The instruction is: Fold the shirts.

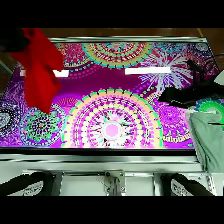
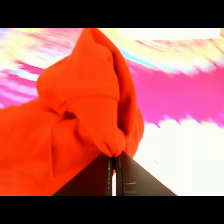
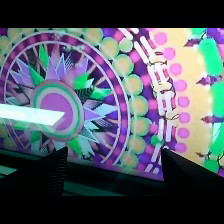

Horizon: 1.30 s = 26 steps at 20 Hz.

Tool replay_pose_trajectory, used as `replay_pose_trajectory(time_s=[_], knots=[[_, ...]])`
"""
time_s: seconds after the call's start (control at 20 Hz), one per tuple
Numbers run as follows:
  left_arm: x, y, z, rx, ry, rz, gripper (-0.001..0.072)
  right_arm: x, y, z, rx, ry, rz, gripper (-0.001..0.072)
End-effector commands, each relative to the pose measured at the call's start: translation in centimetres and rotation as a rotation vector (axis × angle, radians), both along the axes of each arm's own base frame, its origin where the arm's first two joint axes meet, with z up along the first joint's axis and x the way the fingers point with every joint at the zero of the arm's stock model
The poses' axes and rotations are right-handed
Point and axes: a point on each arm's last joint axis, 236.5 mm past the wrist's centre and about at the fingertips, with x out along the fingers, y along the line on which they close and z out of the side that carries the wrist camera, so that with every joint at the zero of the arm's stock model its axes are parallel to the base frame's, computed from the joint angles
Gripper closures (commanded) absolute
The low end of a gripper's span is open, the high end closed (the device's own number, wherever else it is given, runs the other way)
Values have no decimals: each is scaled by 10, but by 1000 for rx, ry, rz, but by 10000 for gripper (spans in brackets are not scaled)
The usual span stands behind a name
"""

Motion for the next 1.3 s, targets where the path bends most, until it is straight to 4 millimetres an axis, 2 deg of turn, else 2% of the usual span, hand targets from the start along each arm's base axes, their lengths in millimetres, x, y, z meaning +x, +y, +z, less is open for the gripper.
replay_pose_trajectory(time_s=[0.0,0.15,0.25,0.3,0.35,0.4,0.45,0.5,0.6,0.65,0.7,0.75,0.8,0.85,0.9,0.95,1.1,1.15,1.25], knots=[[-63,-101,-40,26,134,-285,674,-39,5,4,3,105,83,19],[-93,-196,-125,51,283,-474,673,-65,-2,4,-37,185,118,19],[-114,-256,-188,81,354,-584,672,-74,-9,1,-64,225,127,18],[-120,-279,-217,112,368,-633,670,-75,-11,0,-74,229,125,19],[-123,-296,-244,137,398,-657,606,-75,-12,0,-77,228,123,19],[-124,-303,-262,161,438,-662,317,-71,-12,0,-77,215,117,19],[-120,-299,-275,190,489,-641,6,-69,-12,0,-77,205,113,19],[-112,-283,-281,227,538,-602,-5,-66,-12,0,-80,197,109,19],[-85,-228,-280,301,603,-495,-3,-62,-17,-2,-103,180,102,19],[-73,-191,-275,311,652,-429,43,-61,-24,-4,-132,178,96,19],[-65,-158,-269,303,700,-366,132,-60,-32,-6,-166,178,88,19],[-60,-123,-263,280,746,-299,133,-60,-41,-9,-204,179,77,19],[-60,-97,-259,218,784,-247,122,-58,-47,-11,-232,177,68,19],[-64,-80,-257,137,820,-211,108,-56,-50,-14,-242,172,62,19],[-74,-67,-261,50,855,-201,93,-54,-50,-18,-240,165,59,19],[-88,-58,-269,-17,889,-192,4,-51,-50,-25,-241,155,60,19],[-134,-36,-318,-131,976,-98,-10,-49,-49,-50,-239,152,58,19],[-148,-36,-338,-155,1000,-72,-9,-50,-49,-57,-239,158,58,18],[-167,-49,-369,-232,1039,-39,-9,-53,-49,-70,-238,169,57,19]])
